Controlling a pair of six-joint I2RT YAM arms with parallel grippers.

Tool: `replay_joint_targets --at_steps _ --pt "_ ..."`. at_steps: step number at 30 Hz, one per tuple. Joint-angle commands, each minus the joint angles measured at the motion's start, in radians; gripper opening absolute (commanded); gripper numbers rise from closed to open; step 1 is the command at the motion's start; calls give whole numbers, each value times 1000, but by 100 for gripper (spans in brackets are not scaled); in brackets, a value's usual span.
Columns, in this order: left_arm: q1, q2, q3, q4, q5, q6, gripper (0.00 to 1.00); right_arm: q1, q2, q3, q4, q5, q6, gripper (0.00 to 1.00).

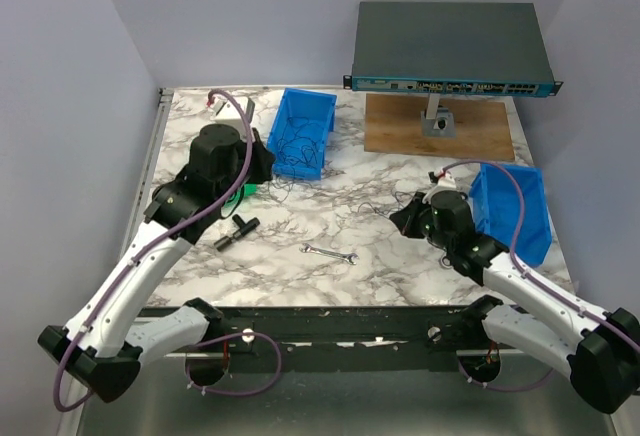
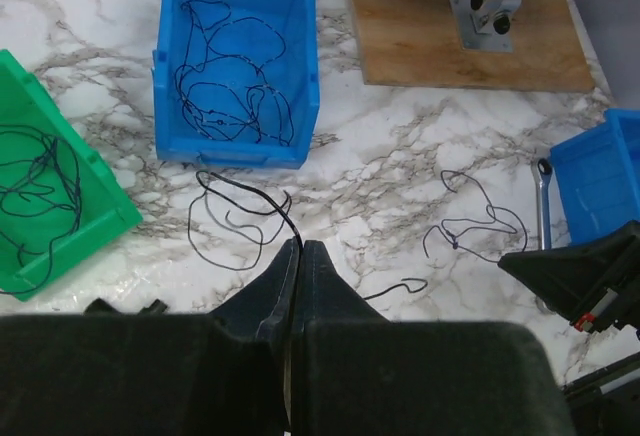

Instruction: Untangle the cables

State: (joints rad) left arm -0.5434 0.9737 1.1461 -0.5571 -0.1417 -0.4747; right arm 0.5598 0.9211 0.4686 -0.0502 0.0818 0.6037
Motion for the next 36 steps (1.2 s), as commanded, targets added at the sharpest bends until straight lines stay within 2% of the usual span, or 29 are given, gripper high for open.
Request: replay_joint_targets --at_steps 1,7,11,18,25,31,36 --pt "9 127 170 -67 -10 90 0 -3 -23 -40 72 -58 -23 1" --pt "49 331 393 -96 -3 111 0 -3 -45 -51 100 -104 -42 1" --pt "86 473 506 -71 42 109 0 -3 -56 -49 97 -103 -57 1" --pt "138 758 689 -58 40 150 0 -2 -82 -55 88 -86 -60 1" --pt "146 1021 814 -23 -73 254 0 -3 -85 -75 89 -85 -55 1" --pt "125 1178 868 -64 -268 325 0 -3 -85 -80 99 -85 -57 1" --pt "100 1257 941 -145 -259 354 0 -2 -59 -79 123 -85 -57 1"
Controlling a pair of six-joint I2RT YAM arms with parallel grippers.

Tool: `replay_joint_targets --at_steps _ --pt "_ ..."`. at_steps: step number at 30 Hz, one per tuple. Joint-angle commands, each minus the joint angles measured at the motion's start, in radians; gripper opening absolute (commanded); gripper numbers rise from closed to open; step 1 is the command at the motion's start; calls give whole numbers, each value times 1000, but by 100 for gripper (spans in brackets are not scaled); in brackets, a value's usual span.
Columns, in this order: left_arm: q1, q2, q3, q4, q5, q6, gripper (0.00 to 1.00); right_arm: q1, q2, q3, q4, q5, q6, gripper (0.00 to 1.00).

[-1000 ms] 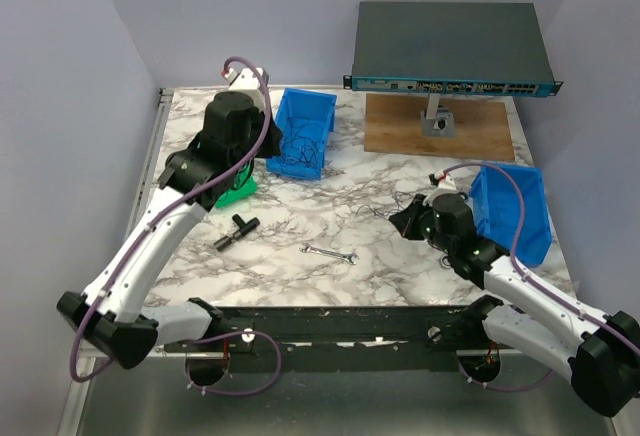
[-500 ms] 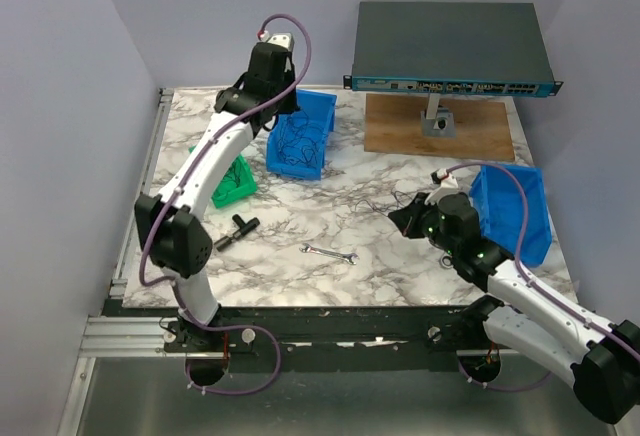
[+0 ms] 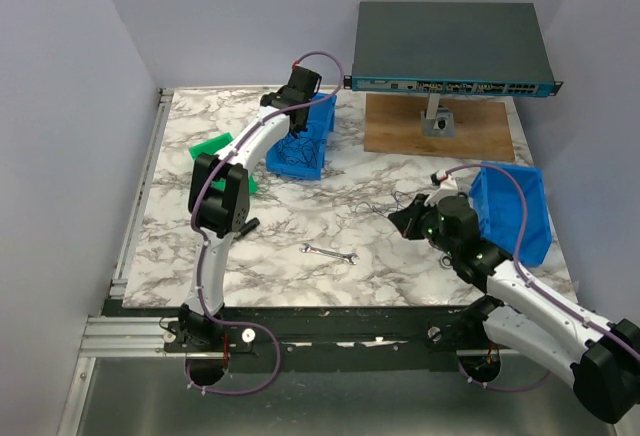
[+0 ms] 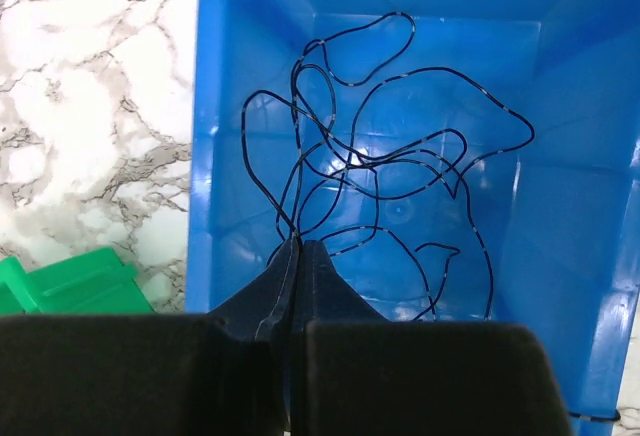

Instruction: Untangle the cables

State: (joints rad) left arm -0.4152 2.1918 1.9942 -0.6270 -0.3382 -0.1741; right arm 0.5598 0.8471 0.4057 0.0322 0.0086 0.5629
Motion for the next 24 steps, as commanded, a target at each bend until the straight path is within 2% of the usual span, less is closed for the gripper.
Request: replay_joint_targets --at_steps 1,3,5,7,9,14,24 --pt "-32 48 111 -98 -39 50 1 -3 22 -16 45 -12 -15 1" --pt "-31 37 115 -115 5 31 10 -3 36 -12 48 -19 -14 1" --pt "-31 -9 68 -82 43 24 24 -2 53 -7 48 -41 -15 1" --pt "-31 -67 18 -42 64 8 39 -2 77 5 61 -140 -47 1" --pt "-31 -116 -1 -40 72 -11 47 -1 119 44 64 -281 -69 1" --pt "-31 -218 -31 -55 118 -55 57 10 199 158 -1 -363 -85 1" --pt "-30 -539 -339 33 258 -160 84 64 221 268 68 -528 -51 1"
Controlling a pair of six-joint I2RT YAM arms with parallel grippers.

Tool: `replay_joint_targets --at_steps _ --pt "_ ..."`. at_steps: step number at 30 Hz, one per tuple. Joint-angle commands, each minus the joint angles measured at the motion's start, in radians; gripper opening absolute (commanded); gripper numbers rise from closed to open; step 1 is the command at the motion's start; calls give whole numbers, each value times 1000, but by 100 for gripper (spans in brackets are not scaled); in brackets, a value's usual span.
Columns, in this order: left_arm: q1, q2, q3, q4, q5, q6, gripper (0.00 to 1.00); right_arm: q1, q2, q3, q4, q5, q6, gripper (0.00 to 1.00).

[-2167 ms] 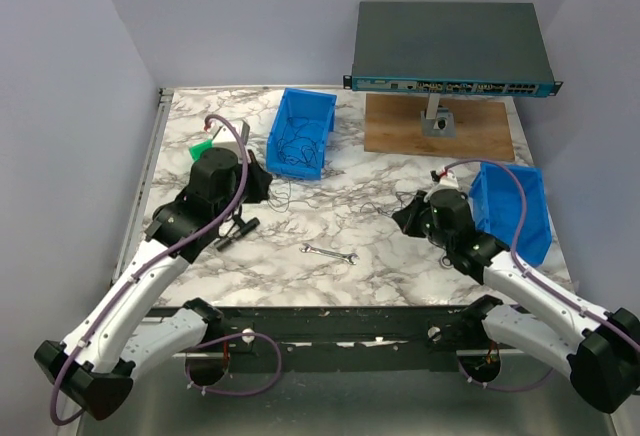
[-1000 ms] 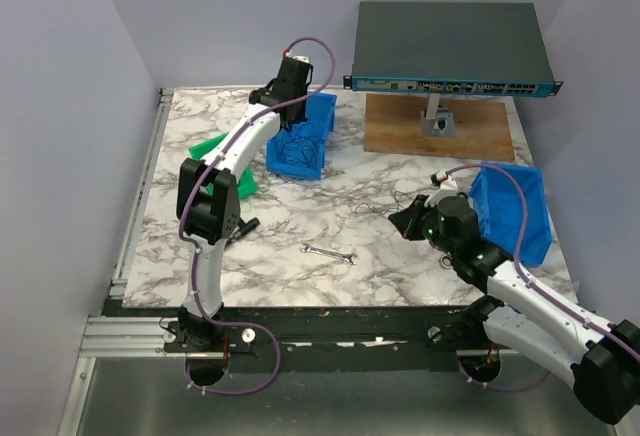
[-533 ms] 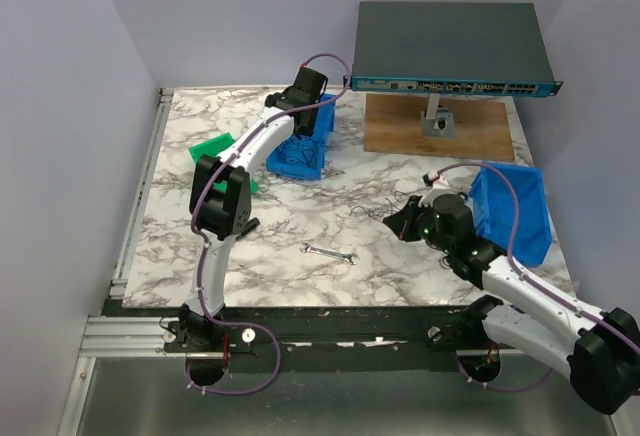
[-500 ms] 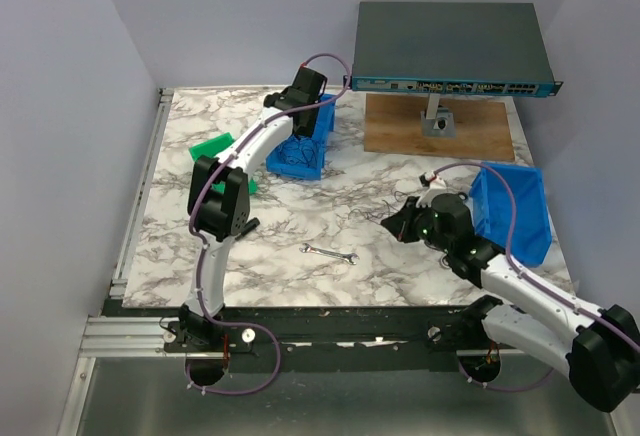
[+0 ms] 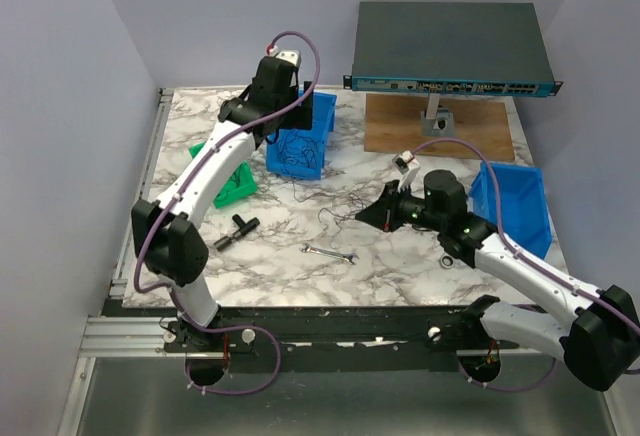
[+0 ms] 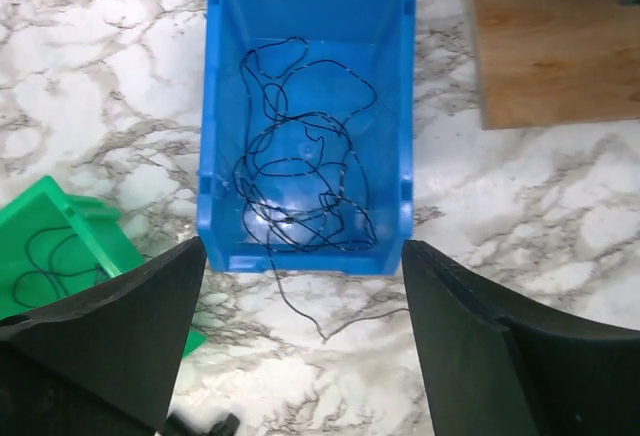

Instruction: Untangle the cables

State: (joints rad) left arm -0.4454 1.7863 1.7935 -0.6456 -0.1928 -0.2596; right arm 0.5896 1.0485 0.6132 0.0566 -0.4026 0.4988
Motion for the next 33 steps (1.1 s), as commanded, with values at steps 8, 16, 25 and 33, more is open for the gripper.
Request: replay_joint_targets --at_steps 8,16,25,33 --pt "-64 -438 -561 186 247 -143 97 42 -14 90 -54 227 4 90" --pt "-236 -569 -827 266 179 -208 97 42 -62 -91 51 477 -51 91" --pt "-377 -405 -817 282 100 -247 98 42 -69 -319 331 667 -25 92" --pt "-462 -195 -714 267 72 -269 99 42 -168 -409 406 715 6 91"
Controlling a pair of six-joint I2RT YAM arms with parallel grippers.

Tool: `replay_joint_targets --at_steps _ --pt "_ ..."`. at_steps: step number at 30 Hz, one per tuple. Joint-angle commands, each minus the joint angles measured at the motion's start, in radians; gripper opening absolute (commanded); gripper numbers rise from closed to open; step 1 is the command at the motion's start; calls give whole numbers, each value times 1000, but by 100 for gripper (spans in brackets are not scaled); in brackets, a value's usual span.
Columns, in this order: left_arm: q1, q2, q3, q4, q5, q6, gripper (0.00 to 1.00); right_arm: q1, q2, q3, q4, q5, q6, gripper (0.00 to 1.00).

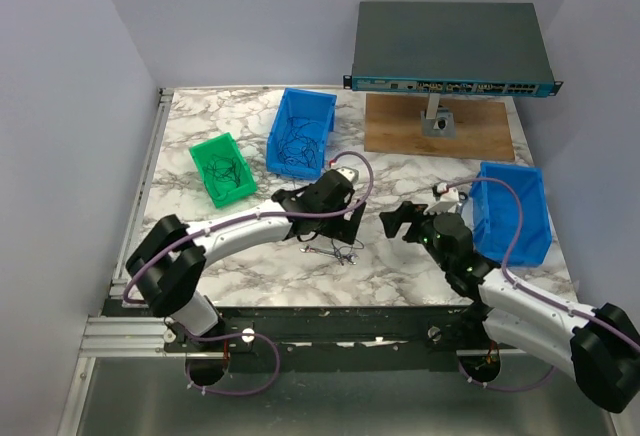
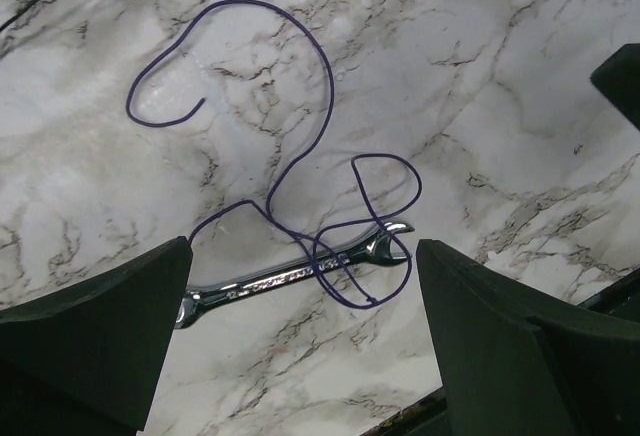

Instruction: Untangle the cables

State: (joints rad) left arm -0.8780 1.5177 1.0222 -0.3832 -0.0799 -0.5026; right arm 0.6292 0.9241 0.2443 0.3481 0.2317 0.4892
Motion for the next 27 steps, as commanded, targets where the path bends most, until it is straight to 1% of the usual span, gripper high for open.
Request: replay_joint_targets --at_steps 1,6,11,13,14,15,17,18,22,24,25,27 --pt "-33 89 61 6 -37 -31 99 2 -52 -40 102 92 18 90" --pt "-46 146 52 14 1 -40 99 2 -88 -59 97 114 22 90" --pt "-65 188 34 40 18 -39 98 3 -70 -55 101 114 20 90" --pt "-68 207 29 53 22 -42 95 3 -58 -50 100 116 21 90" --pt "-68 213 25 64 24 -43 92 3 -53 -47 98 114 21 90" --pt "-69 221 22 74 30 -45 87 2 -54 -45 96 112 21 90" --pt "-69 233 14 96 38 -47 72 2 -56 -48 97 112 20 90" --pt "-70 238 16 98 36 -48 60 2 -59 -48 97 113 20 89" --pt "-72 229 41 68 11 -57 21 2 -67 -53 96 121 17 89" --pt "-73 213 49 58 1 -54 5 2 -66 -51 97 123 19 89" --pt "-72 207 54 46 -5 -53 0 2 -65 -51 95 122 19 89" --pt "-73 182 59 26 -21 -51 0 3 -62 -49 95 123 20 89"
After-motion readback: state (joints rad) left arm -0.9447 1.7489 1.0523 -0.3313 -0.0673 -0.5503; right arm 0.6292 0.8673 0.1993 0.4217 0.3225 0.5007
